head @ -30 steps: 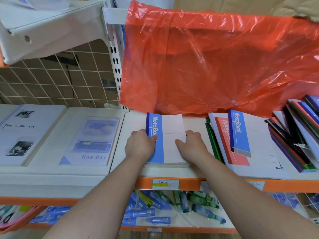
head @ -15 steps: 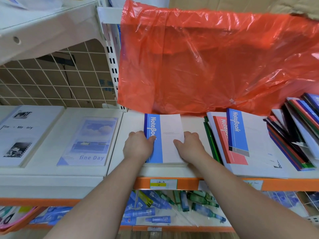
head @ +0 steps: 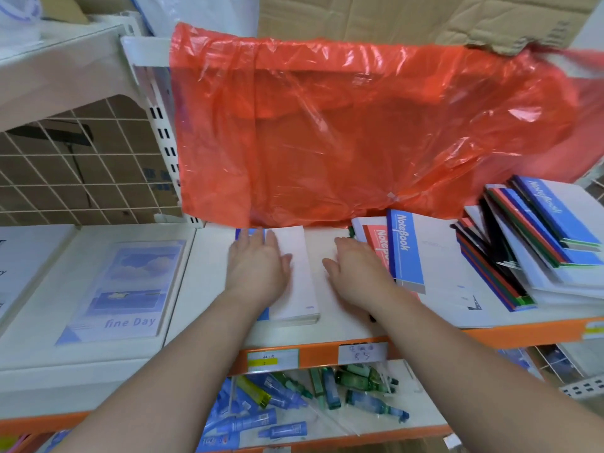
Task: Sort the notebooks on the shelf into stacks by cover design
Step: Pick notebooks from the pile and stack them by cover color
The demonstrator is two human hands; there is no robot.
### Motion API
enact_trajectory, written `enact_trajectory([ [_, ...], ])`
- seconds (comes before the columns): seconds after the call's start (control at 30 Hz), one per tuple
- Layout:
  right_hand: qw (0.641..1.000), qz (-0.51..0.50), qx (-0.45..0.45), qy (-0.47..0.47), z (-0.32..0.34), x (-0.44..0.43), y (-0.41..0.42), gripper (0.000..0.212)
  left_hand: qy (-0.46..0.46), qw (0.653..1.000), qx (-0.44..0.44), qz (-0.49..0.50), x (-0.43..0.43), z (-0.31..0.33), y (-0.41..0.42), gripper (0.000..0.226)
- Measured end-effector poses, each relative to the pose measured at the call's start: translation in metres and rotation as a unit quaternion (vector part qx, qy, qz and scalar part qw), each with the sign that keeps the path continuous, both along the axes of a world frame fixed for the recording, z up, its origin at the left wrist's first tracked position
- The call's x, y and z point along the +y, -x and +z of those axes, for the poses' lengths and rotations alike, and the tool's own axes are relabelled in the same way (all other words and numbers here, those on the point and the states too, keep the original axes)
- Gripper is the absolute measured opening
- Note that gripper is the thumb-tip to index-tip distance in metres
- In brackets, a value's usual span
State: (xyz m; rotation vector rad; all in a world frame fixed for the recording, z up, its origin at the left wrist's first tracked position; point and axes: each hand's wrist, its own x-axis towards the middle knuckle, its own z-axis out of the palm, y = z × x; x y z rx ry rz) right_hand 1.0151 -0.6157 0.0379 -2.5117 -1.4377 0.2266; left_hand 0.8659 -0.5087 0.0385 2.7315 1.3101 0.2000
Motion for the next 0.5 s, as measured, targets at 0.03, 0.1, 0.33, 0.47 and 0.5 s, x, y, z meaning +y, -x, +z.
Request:
enact_trajectory([
  [0.03, 0.999, 0.005, -0.037, 0.024, 0.000, -0.005, -0.010, 0.055, -0.001, 0.999, 0.016, -0.038, -0.006, 0.001, -0.010, 0.059],
  [0.1, 0.995, -0.007, -0.066, 0.071, -0.001, -0.016, -0.027, 0.059, -0.007, 0.995, 0.040, -0.092, -0.019, 0.003, -0.031, 0.063],
  [0.33, 0.990, -0.050, -0.064, 0.119, -0.005, -0.053, -0.055, 0.064, 0.006, 0.990, 0.061, -0.129, -0.052, 0.005, -0.076, 0.060],
  [0.47, 0.978, -0.119, -0.005, 0.173, -0.012, -0.063, -0.062, 0.071, 0.015, 0.989, 0.071, -0.129, -0.062, -0.001, -0.085, 0.054],
  [0.5, 0.974, -0.131, 0.008, 0.185, -0.013, -0.065, -0.062, 0.072, 0.015, 0.989, 0.072, -0.130, -0.064, -0.002, -0.086, 0.053],
])
